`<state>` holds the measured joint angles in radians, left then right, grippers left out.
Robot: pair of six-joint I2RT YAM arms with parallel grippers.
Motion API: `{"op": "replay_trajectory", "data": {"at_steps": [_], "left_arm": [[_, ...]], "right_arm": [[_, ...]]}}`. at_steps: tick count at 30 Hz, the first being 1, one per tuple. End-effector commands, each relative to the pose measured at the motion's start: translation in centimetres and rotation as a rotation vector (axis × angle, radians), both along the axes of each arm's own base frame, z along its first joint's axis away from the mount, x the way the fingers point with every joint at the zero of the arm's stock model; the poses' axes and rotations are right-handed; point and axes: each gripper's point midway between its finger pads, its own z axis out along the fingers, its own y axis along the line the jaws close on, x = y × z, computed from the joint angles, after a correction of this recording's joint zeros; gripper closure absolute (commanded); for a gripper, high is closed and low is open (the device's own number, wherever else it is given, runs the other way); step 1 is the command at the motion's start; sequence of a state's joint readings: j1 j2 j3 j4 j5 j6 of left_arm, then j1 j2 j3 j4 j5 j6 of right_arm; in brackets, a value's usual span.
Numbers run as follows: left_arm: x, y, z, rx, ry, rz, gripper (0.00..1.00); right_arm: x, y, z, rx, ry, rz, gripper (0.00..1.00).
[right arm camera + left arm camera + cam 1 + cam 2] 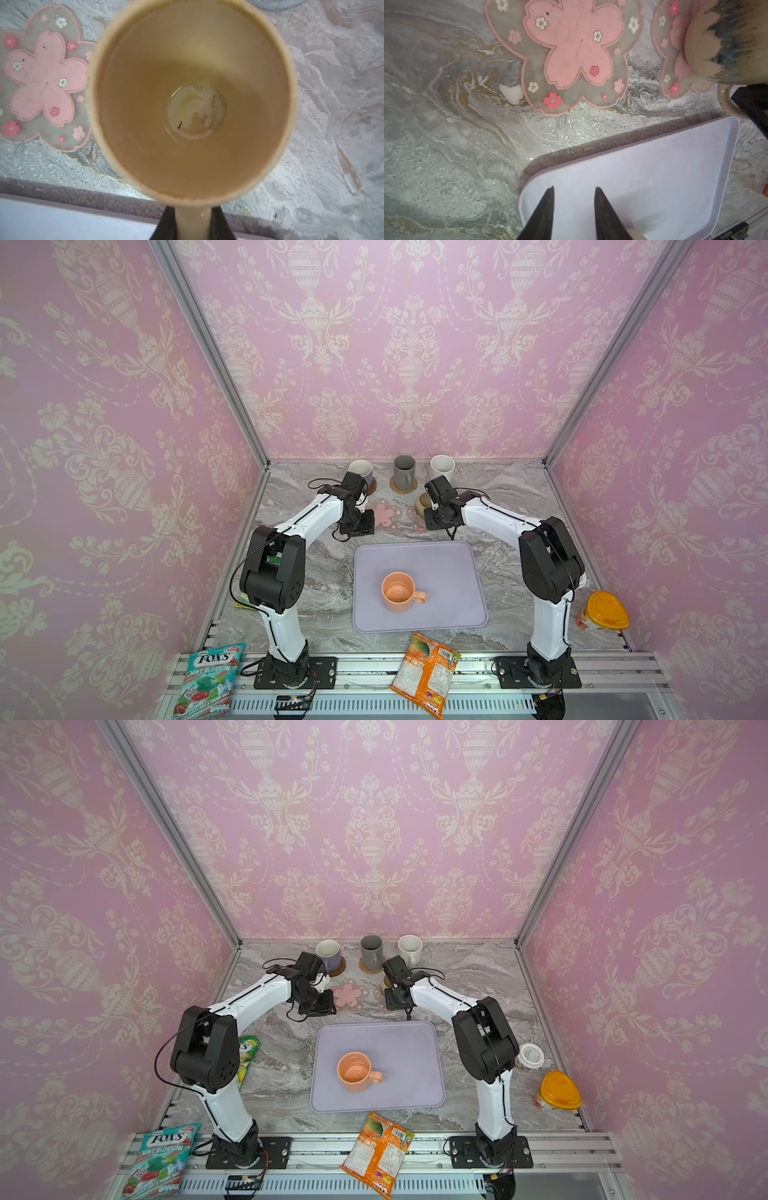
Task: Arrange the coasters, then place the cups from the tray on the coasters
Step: 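Carry the yellow mug toward the pink flower coaster while the left gripper draws back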
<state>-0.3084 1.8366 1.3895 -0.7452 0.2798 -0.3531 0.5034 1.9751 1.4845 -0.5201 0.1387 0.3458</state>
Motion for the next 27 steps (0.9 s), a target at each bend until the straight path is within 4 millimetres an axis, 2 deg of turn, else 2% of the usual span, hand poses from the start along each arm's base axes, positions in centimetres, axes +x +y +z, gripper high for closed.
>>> {"op": "replay_trajectory", "data": {"at_steps": [1,5,8,13,18,27], "left_arm": [[0.1,0.1,0.4,-0.009,0.007,-0.014,0.65],[-0.1,0.2,0.9,-0.01,0.002,-0.014,0.65],[-0.3,0.2,1.1,-0.013,0.001,-0.013,0.65],[-0.8,0.3,1.5,-0.015,0.003,-0.01,0.64],[-1.3,0.6,2.2,-0.016,-0.009,-0.005,0.64],[-2.3,0.7,2.8,-0.021,-0.011,0.007,0.64]], "right_arm": [[1.2,-0.2,1.8,0.004,-0.042,-0.037,0.91],[0.8,-0.4,2.0,0.005,-0.04,-0.04,0.85],[0.5,-0.5,2.2,0.013,-0.045,-0.043,0.76],[-0.1,-0.5,1.5,0.018,-0.021,-0.045,0.65],[-0.6,-0.6,1.5,0.034,-0.013,-0.049,0.63],[-1.9,-1.5,3.1,0.045,-0.043,-0.059,0.63]]}}
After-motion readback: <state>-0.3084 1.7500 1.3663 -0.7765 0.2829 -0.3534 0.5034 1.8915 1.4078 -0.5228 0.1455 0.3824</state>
